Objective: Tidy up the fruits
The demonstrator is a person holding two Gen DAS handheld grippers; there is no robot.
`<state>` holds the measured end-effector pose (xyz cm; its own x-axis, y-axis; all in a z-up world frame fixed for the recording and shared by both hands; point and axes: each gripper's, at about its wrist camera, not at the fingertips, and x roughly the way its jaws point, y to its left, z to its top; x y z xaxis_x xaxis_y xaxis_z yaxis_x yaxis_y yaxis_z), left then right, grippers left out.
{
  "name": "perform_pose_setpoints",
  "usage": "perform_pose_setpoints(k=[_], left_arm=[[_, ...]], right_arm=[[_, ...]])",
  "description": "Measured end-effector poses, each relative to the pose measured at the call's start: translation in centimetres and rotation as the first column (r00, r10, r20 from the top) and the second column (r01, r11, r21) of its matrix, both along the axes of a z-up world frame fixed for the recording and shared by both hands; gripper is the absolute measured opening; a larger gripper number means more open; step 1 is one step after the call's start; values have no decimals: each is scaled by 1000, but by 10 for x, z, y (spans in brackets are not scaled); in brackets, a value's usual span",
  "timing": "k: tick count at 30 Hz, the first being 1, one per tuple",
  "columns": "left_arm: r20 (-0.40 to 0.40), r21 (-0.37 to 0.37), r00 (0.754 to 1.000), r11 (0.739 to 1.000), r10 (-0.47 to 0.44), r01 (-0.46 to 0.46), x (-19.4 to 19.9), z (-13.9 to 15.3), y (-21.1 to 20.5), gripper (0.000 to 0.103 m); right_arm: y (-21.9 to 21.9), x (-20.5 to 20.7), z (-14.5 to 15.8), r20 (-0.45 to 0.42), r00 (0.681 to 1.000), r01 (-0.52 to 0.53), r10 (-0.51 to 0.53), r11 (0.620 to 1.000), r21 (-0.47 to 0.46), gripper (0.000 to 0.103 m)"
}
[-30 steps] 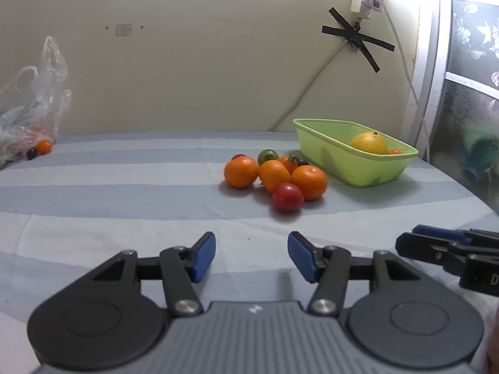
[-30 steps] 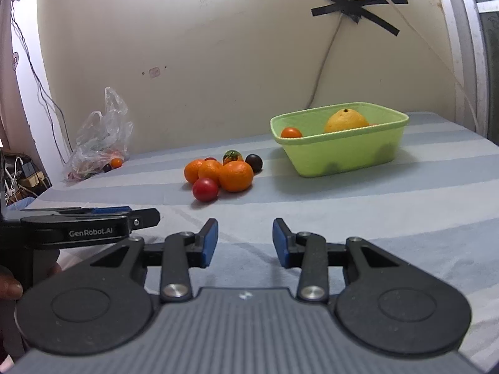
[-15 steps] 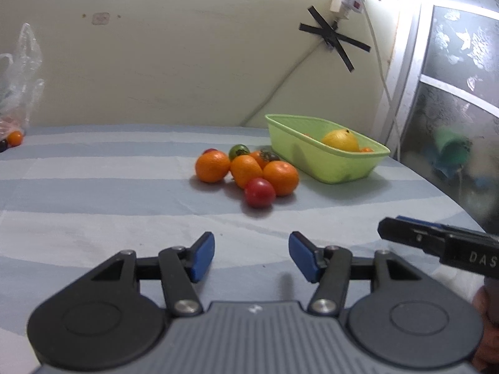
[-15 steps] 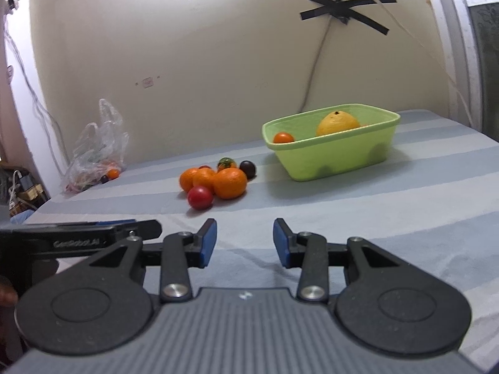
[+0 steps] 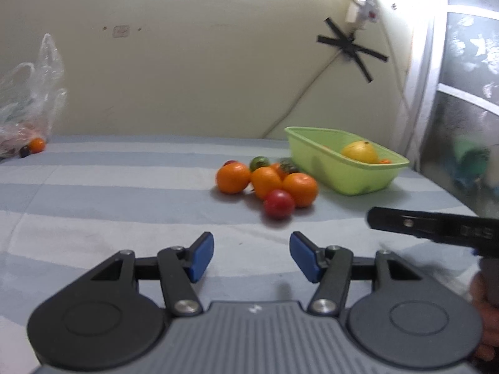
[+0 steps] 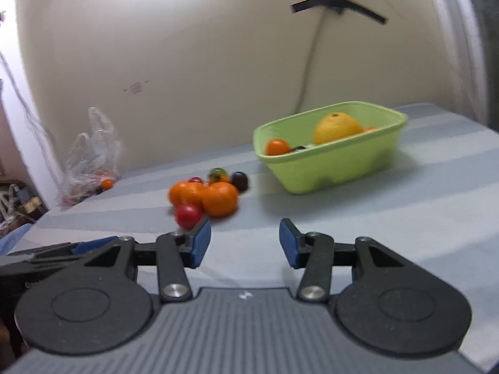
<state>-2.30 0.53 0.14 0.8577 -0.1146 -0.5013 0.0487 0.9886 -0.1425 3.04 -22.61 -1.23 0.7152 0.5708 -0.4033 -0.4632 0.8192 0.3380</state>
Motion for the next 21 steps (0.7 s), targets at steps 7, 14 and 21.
perform_pose_setpoints(k=[7,14,21], left_arm=[[-71,24,997,999,37,-35,10,-4,0,55],[-75,54,996,997,52,-48,10,-6,-3,55],[-76,73,996,997,45,-39,12,-6,-3,56]], right_arm=[[-9,-15,3,68,995,-77,73,996,47,51],[-17,-3,0,-27,995,-89,93,988,127,51],[-25,-2,-2,-58,994,-86,97,983,163,51]])
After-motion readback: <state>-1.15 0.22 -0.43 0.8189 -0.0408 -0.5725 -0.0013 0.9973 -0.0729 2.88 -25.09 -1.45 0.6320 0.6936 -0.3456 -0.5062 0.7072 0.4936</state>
